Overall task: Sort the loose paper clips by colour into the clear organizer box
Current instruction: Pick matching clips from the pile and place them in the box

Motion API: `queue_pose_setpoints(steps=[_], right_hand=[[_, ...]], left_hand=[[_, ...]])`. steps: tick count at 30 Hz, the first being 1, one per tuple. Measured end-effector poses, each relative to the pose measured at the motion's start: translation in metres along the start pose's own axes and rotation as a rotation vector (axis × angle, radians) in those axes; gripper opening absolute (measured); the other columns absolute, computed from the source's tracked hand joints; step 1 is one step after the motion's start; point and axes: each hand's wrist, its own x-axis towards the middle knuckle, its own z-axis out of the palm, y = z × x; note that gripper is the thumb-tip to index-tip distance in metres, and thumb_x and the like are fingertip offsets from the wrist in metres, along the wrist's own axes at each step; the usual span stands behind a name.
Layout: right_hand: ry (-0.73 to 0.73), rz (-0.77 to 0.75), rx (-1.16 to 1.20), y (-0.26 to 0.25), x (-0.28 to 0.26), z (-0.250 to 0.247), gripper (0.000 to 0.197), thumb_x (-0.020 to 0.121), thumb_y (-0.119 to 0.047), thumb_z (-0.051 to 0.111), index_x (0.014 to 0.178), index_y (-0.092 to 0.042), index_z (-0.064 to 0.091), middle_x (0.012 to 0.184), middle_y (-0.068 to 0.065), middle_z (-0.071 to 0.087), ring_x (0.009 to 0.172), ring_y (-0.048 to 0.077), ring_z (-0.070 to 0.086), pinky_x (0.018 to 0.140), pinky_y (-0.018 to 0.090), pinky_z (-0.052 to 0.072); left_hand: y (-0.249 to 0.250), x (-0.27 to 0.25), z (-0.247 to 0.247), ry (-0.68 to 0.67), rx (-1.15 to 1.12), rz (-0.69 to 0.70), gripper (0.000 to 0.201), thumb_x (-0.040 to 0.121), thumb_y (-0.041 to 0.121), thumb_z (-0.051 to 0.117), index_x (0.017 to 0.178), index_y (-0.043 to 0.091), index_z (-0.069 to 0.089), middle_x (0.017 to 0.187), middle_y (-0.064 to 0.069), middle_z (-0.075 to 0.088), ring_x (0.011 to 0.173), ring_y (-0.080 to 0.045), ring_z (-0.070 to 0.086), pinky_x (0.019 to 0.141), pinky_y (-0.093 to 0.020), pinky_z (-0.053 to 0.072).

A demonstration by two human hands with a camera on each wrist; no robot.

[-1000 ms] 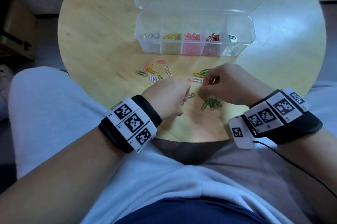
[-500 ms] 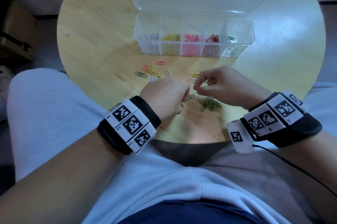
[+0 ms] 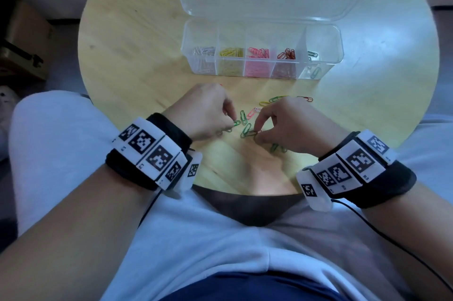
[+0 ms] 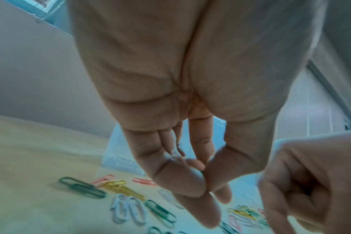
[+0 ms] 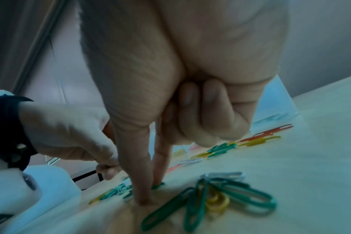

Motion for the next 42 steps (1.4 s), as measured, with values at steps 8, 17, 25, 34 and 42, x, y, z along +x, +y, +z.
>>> queue_pose_setpoints(steps=[8, 17, 25, 34, 42], right_hand=[[0.005, -0.028, -0.081, -0.001, -0.001, 0.003, 0.017, 0.072, -0.037, 0.077, 0.079, -0.03, 0.063, 0.064, -0.009, 0.051, 0.062, 0.01, 0.05, 0.057, 0.03, 0.042], [-0.042, 0.024, -0.13, -0.003, 0.001, 0.007, 0.02, 0.066, -0.042, 0.079, 0.069, -0.027, 0.066, 0.066, -0.01, 0.057, 0.066, 0.012, 0.055, 0.056, 0.028, 0.045], [0.013, 0.027, -0.137, -0.005, -0.002, 0.003, 0.019, 0.069, -0.038, 0.078, 0.074, -0.03, 0.061, 0.064, -0.01, 0.054, 0.063, 0.012, 0.056, 0.053, 0.028, 0.041], [-0.028, 0.075, -0.189, -0.005, -0.002, 0.005, 0.025, 0.063, -0.046, 0.079, 0.071, -0.026, 0.066, 0.074, -0.006, 0.062, 0.07, 0.017, 0.06, 0.057, 0.028, 0.047], [-0.025, 0.112, 0.118, -0.003, -0.003, -0.004, 0.026, 0.084, -0.025, 0.051, 0.067, -0.005, 0.049, 0.06, 0.002, 0.051, 0.056, 0.021, 0.046, 0.054, 0.032, 0.039]], left_hand=[[0.001, 0.005, 0.004, 0.085, -0.128, -0.042, 0.024, 0.085, 0.006, 0.044, 0.084, 0.019, 0.064, 0.064, 0.012, 0.051, 0.064, -0.008, 0.05, 0.054, -0.018, 0.033], [0.007, 0.006, 0.018, 0.023, 0.211, -0.059, 0.01, 0.084, 0.032, 0.066, 0.092, 0.026, 0.063, 0.085, 0.003, 0.053, 0.088, -0.021, 0.046, 0.1, -0.04, 0.036], [0.011, 0.005, 0.023, 0.028, 0.258, -0.095, 0.008, 0.081, 0.027, 0.07, 0.079, 0.019, 0.069, 0.078, 0.002, 0.066, 0.086, -0.025, 0.064, 0.091, -0.04, 0.049], [0.006, 0.006, 0.016, 0.018, 0.16, -0.066, 0.019, 0.082, 0.029, 0.059, 0.074, 0.013, 0.067, 0.078, -0.004, 0.067, 0.08, -0.024, 0.059, 0.082, -0.037, 0.043], [-0.001, 0.008, -0.001, 0.027, -0.14, -0.074, 0.039, 0.098, 0.021, 0.034, 0.06, 0.013, 0.03, 0.061, -0.005, 0.036, 0.057, -0.022, 0.032, 0.053, -0.035, 0.023]])
